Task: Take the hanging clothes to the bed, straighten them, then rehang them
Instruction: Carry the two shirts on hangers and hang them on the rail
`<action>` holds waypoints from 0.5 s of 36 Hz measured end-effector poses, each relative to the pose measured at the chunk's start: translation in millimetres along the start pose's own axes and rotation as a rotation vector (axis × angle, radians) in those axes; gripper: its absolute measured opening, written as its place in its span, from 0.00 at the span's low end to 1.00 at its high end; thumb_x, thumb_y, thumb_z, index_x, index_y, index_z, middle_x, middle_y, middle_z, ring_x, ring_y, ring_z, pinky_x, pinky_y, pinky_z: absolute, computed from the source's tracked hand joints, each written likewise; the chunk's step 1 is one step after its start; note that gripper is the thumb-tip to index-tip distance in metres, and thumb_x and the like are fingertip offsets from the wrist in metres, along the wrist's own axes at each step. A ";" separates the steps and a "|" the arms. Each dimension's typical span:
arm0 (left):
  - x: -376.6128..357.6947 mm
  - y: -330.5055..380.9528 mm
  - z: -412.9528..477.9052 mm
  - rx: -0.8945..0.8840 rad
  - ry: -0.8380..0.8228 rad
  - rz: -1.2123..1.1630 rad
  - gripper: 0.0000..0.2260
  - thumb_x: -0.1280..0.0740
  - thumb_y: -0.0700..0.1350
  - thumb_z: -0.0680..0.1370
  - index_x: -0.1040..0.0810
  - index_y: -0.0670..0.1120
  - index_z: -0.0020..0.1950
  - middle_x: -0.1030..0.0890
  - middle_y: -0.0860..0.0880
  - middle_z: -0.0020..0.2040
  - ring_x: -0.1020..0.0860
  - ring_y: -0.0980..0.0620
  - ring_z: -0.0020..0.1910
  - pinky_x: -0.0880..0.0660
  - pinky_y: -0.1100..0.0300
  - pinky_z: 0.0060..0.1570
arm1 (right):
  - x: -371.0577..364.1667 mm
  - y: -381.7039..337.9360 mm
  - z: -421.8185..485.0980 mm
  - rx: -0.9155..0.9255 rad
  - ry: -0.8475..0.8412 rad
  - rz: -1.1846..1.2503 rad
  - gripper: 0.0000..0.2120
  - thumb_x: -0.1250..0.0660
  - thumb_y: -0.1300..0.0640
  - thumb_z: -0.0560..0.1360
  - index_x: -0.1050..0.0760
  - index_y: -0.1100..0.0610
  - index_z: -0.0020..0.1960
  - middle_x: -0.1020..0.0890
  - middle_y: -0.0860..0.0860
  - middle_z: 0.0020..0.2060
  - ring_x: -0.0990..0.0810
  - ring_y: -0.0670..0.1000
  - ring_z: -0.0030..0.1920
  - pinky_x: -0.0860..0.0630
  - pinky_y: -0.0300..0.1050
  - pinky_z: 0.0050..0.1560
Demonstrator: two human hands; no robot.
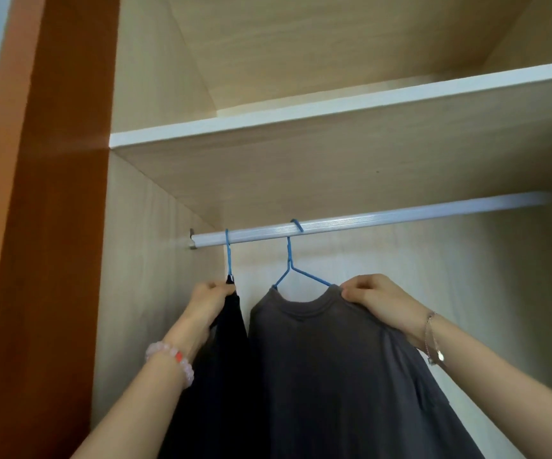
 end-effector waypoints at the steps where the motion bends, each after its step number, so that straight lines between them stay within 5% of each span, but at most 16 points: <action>1: -1.4 -3.3 -7.3 0.000 -0.019 -0.024 0.05 0.35 0.37 0.75 0.24 0.37 0.48 0.23 0.39 0.40 0.25 0.45 0.37 0.29 0.58 0.36 | -1.4 -0.9 -5.9 0.005 0.002 -0.013 0.12 0.37 0.66 0.84 0.15 0.65 0.50 0.16 0.54 0.44 0.19 0.50 0.44 0.23 0.35 0.42; 5: -13.1 -17.0 -41.2 -0.030 -0.091 -0.098 0.06 0.37 0.34 0.75 0.23 0.44 0.44 0.21 0.44 0.38 0.24 0.48 0.35 0.25 0.62 0.33 | -11.3 12.5 -32.5 0.011 0.050 0.009 0.11 0.37 0.63 0.85 0.17 0.56 0.57 0.13 0.55 0.53 0.16 0.52 0.51 0.23 0.38 0.48; 8: -15.0 -35.9 -63.5 -0.100 -0.067 -0.080 0.12 0.39 0.33 0.74 0.22 0.49 0.44 0.19 0.48 0.41 0.21 0.49 0.40 0.24 0.58 0.43 | -25.9 35.4 -57.8 0.045 0.091 -0.015 0.08 0.36 0.62 0.85 0.19 0.53 0.57 0.14 0.52 0.52 0.17 0.47 0.49 0.24 0.36 0.49; 11: -4.7 -71.2 -86.3 -0.188 0.068 0.031 0.18 0.38 0.36 0.76 0.26 0.52 0.62 0.21 0.53 0.55 0.23 0.53 0.55 0.28 0.56 0.60 | -43.4 68.2 -87.7 0.071 0.059 -0.015 0.14 0.31 0.63 0.83 0.25 0.45 0.61 0.18 0.39 0.53 0.18 0.34 0.50 0.22 0.28 0.53; 14: -3.4 -137.0 -124.2 -0.079 0.116 0.063 0.22 0.38 0.43 0.78 0.35 0.53 0.71 0.24 0.52 0.63 0.25 0.51 0.61 0.30 0.51 0.65 | -67.8 120.0 -122.3 -0.065 -0.085 0.122 0.23 0.28 0.67 0.81 0.27 0.39 0.59 0.19 0.33 0.53 0.19 0.22 0.46 0.24 0.16 0.46; 18: -5.8 -233.7 -195.4 0.162 0.169 0.096 0.17 0.38 0.38 0.78 0.32 0.44 0.67 0.22 0.47 0.56 0.24 0.51 0.53 0.27 0.62 0.54 | -110.5 212.6 -182.2 -0.333 -0.241 0.200 0.18 0.27 0.67 0.80 0.25 0.44 0.54 0.18 0.39 0.49 0.16 0.36 0.44 0.19 0.29 0.42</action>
Point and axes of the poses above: each hand's wrist, its own z-axis towards the middle knuckle, its own x-axis out of the back of the hand, y = z × x, the point moved 9 cm from there along z, towards the middle knuckle
